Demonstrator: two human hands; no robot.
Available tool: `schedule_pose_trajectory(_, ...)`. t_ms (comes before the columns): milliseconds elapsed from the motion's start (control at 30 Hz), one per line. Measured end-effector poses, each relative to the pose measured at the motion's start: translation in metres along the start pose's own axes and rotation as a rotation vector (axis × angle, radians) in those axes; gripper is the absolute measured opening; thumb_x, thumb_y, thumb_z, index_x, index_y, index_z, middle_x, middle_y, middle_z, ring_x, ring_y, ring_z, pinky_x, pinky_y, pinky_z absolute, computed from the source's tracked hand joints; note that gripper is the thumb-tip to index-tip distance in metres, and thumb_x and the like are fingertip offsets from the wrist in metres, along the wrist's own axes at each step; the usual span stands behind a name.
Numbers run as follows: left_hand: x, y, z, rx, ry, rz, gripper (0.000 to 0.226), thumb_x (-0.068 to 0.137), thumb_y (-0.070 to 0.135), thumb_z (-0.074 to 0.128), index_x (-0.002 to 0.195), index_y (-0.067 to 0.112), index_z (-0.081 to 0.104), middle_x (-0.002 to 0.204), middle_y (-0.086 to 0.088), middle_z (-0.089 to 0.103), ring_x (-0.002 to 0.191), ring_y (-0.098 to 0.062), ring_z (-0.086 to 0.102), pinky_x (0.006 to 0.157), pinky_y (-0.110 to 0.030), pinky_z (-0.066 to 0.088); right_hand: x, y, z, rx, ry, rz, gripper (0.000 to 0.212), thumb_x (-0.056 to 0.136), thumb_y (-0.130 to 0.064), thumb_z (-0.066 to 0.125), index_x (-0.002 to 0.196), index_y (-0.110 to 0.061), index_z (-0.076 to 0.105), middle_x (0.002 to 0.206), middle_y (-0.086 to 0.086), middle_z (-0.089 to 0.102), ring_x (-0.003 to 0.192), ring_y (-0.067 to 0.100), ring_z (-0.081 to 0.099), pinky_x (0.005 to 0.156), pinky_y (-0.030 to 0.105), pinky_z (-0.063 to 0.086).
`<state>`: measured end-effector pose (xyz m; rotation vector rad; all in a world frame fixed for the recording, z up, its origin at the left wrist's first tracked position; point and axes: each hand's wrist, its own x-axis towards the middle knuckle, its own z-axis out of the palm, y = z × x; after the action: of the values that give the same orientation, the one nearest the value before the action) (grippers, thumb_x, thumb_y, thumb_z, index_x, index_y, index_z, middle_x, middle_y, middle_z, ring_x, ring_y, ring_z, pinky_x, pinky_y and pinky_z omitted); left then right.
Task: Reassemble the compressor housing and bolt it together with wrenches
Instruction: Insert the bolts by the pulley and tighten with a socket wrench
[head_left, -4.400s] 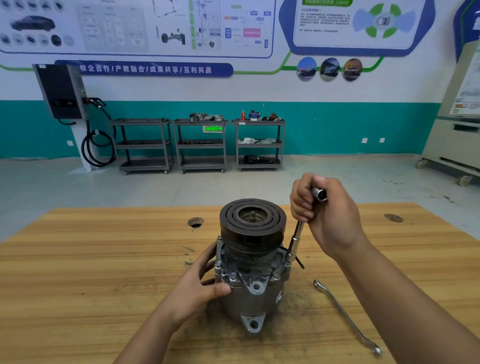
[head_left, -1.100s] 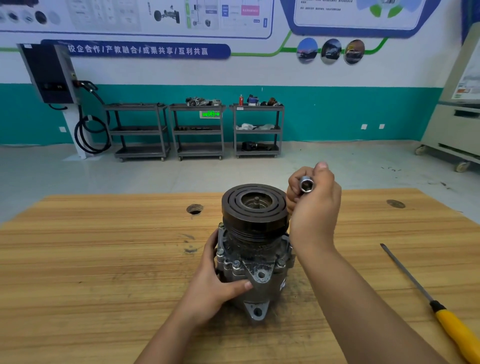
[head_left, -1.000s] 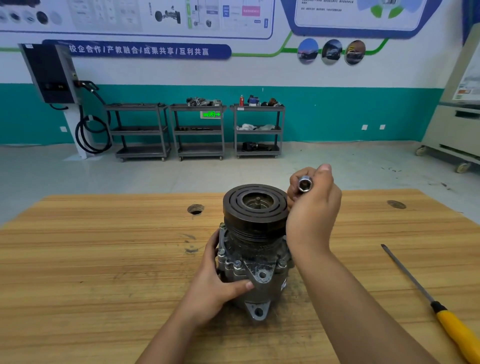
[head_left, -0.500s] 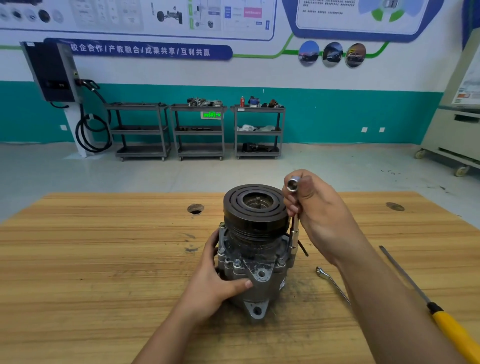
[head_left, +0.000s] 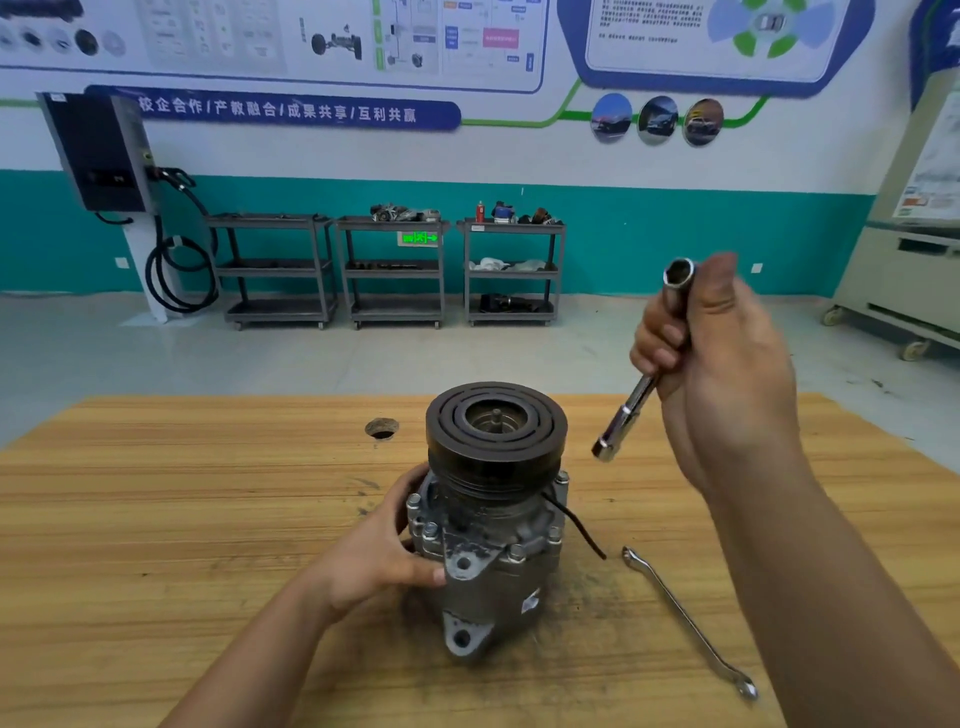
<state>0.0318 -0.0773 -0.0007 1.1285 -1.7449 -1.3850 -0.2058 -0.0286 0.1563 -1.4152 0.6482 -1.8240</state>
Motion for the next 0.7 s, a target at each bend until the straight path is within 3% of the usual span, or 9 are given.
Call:
schedule_pose_trajectory(100,0.003,0.004,-0.012,0.040,-0.083,-0.018,0.086,0.063,0.018,0.085,0.132,0.039,0.037,0.127,0.014,0.059,0.118,-0.004,0.054,0.098,-0.022,0.043,0.009,0.011,-0.006,0.005,-0.008,0.065,0.043,0.073,-0.058,0.050,0.072,-0.016,0.041,0.054,-0.013,0.037,0.048,0.004,0.032,0.047,0.016,0.031)
schedule_pose_trajectory(233,-0.007,0.006,-0.010,0.002,0.091,0.009,0.059,0.067,0.024,0.078,0.118,0.038,0.052,0.114,0.023,0.065,0.110,0.005,0.057,0.083,-0.010,0.047,0.007,0.039,-0.009,-0.003,-0.040,0.159,0.040,0.078,-0.053,0.047,0.073,-0.014,0.042,0.055,-0.011,0.037,0.048,0.004,0.033,0.048,0.017,0.033)
schedule_pose_trajectory(300,-0.014,0.005,-0.005,-0.031,0.190,0.023,0.066,0.065,0.022,0.080,0.119,0.041,0.048,0.117,0.021,0.062,0.111,0.006,0.055,0.086,-0.013,0.047,0.006,0.051,-0.009,-0.002,-0.062,0.168,0.041,0.079,-0.055,0.048,0.074,-0.015,0.043,0.054,-0.012,0.038,0.048,0.004,0.034,0.048,0.017,0.034)
schedule_pose_trajectory(433,-0.030,0.009,0.014,-0.023,0.180,0.038,0.102,0.055,0.027,0.089,0.136,0.039,0.028,0.128,0.023,0.049,0.117,0.004,0.050,0.101,-0.020,0.041,0.008,0.060,-0.007,-0.042,-0.094,0.187,0.038,0.079,-0.056,0.050,0.069,-0.020,0.046,0.052,-0.013,0.039,0.047,0.003,0.034,0.047,0.016,0.034)
schedule_pose_trajectory(467,-0.032,0.010,0.020,-0.032,0.200,0.047,0.108,0.051,0.034,0.090,0.138,0.038,0.027,0.129,0.021,0.049,0.118,0.001,0.051,0.100,-0.021,0.043,0.010,0.059,-0.006,-0.056,-0.102,0.192,0.037,0.079,-0.055,0.050,0.069,-0.019,0.045,0.052,-0.012,0.039,0.047,0.003,0.034,0.047,0.016,0.034)
schedule_pose_trajectory(533,-0.032,0.011,0.031,-0.077,0.272,0.072,0.106,0.046,0.043,0.087,0.135,0.038,0.030,0.125,0.021,0.052,0.110,0.005,0.054,0.085,-0.011,0.047,0.010,0.058,-0.003,-0.081,-0.109,0.197,0.035,0.081,-0.052,0.050,0.070,-0.019,0.045,0.050,-0.012,0.038,0.046,0.004,0.034,0.046,0.017,0.035)
schedule_pose_trajectory(600,-0.028,0.011,0.038,-0.125,0.339,0.081,0.103,0.041,0.048,0.083,0.131,0.037,0.034,0.121,0.019,0.055,0.106,0.007,0.056,0.078,-0.010,0.047,0.008,0.057,0.000,-0.248,-0.061,0.164,0.032,0.088,-0.042,0.056,0.070,-0.017,0.048,0.048,-0.011,0.039,0.043,0.006,0.039,0.046,0.023,0.039)
schedule_pose_trajectory(700,-0.025,0.008,0.042,-0.147,0.384,0.074,0.112,0.036,0.050,0.085,0.134,0.036,0.032,0.121,0.017,0.057,0.110,-0.004,0.057,0.094,-0.028,0.047,0.003,0.059,0.005,-0.578,0.092,0.083,0.029,0.091,-0.017,0.055,0.065,-0.007,0.049,0.050,0.000,0.043,0.038,0.011,0.048,0.049,0.037,0.046)
